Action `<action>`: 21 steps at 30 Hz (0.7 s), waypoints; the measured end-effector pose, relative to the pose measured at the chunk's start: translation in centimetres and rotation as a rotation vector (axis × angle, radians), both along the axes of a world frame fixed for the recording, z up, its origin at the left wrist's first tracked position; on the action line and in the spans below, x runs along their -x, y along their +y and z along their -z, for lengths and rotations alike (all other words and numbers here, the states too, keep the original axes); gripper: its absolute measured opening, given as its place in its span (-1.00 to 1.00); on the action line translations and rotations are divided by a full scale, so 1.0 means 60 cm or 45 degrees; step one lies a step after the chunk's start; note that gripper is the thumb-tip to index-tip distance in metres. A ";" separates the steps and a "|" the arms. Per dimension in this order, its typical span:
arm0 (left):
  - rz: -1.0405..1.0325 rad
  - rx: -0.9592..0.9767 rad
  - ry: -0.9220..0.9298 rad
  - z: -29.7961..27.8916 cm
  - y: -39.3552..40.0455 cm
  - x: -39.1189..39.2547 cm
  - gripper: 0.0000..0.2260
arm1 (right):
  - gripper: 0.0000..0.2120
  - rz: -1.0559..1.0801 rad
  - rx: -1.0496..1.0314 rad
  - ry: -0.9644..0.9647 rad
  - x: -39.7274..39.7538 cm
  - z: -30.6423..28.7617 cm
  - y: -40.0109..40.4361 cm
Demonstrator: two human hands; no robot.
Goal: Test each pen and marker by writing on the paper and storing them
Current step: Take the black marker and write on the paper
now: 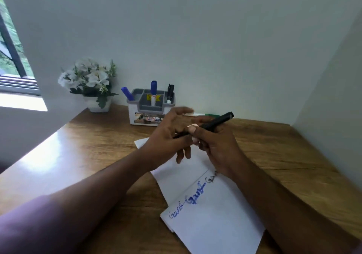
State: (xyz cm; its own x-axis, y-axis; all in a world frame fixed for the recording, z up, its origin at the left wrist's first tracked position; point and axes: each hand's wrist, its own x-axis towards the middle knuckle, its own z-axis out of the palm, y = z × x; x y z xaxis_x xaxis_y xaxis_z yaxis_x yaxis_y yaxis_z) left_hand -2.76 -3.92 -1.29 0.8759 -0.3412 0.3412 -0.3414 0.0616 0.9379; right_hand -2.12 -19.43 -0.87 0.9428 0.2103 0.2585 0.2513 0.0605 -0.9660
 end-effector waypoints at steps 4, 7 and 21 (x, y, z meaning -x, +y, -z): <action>-0.061 -0.084 -0.034 0.003 0.004 -0.003 -0.81 | -0.56 0.124 -0.423 0.147 -0.016 -0.018 -0.027; -0.158 -0.046 -0.027 0.006 0.010 -0.009 -0.93 | -0.83 0.162 0.056 -0.180 -0.023 -0.027 -0.055; -0.229 0.139 0.036 -0.002 0.007 -0.018 -0.86 | -0.88 -0.068 0.642 -0.095 -0.009 -0.009 -0.019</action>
State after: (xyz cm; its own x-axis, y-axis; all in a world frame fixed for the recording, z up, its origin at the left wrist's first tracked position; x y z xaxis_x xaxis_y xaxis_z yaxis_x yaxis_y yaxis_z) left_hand -1.69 -3.49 -1.16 0.9290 -0.1407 0.3424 -0.3300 0.1038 0.9382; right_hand -1.57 -20.57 -0.31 0.9102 0.3736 0.1786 0.3299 -0.3936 -0.8581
